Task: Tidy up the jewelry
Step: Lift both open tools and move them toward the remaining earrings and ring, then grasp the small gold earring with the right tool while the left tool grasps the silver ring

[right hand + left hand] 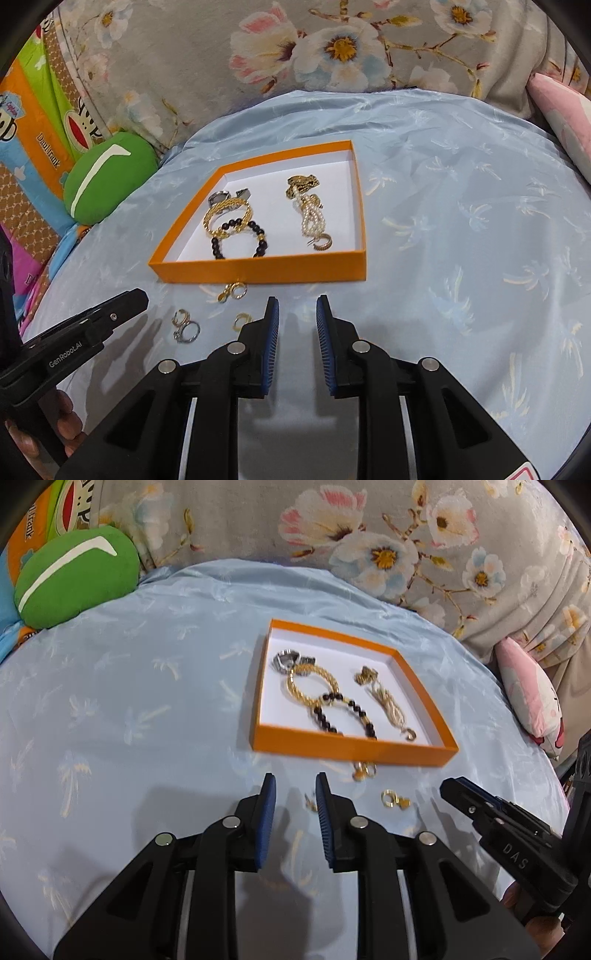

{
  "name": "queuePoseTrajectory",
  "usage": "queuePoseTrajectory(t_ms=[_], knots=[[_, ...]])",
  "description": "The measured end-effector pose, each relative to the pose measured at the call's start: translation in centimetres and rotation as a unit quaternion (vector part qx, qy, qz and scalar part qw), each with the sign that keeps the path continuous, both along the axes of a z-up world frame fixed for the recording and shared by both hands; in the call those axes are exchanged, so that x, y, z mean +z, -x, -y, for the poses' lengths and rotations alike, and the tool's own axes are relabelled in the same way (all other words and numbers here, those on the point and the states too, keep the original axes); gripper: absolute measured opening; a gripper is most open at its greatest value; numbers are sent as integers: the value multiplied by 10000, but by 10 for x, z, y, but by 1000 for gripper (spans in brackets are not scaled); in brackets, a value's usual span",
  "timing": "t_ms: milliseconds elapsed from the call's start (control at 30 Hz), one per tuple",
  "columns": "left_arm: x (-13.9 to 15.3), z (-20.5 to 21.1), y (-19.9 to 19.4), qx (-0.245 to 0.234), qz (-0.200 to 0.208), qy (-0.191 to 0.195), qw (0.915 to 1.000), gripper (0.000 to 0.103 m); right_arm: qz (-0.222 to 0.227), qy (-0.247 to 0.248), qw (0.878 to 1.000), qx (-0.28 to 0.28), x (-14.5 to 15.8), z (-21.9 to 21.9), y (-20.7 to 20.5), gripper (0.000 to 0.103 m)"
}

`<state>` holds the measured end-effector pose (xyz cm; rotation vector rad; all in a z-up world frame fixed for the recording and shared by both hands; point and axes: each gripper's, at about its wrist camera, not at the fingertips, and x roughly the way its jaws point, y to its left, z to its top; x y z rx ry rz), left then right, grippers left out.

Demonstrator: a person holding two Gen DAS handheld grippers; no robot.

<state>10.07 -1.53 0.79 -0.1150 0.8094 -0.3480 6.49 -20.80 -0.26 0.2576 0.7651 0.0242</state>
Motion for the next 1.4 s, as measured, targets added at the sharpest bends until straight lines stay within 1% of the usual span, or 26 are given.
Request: queuePoseTrajectory(t_ms=[67,100,133,200,333,600,733,967,1067,1133,1167,1400], knots=[[-4,-1,5,-11,-43,-37,10000,22,-53,65,9999,80,-2,-8,3,21],[-6,-1,8,-6,-64,-45,10000,24,-57,87,9999,112,-2,-11,4,21],[-8,-2,10,9,-86,-52,9999,30,-65,97,9998,147,-3,-15,5,21],[-11,-4,14,63,-105,-90,9999,35,-121,123,9996,206,-4,-19,4,21],[-11,-9,15,153,-88,-81,9998,38,-238,156,9992,263,-6,-23,-2,21],[-15,-17,10,253,-243,77,9994,38,-380,230,9984,356,-9,-32,-20,21],[-16,-16,10,236,-241,66,9994,38,-466,276,9978,387,-11,-35,-25,21],[-16,-12,11,156,-234,15,9996,38,-492,292,9976,392,-12,-37,-26,21],[-16,-12,10,146,-234,6,9996,38,-496,274,9978,345,-13,-35,-25,17],[-16,-12,10,151,-237,12,9996,38,-502,211,9979,338,-13,-33,-25,7],[-16,-11,10,149,-238,14,9996,38,-503,185,9980,340,-14,-33,-24,5],[-17,-4,13,48,-239,-52,9997,39,-409,132,9989,190,-11,-27,-15,5]])
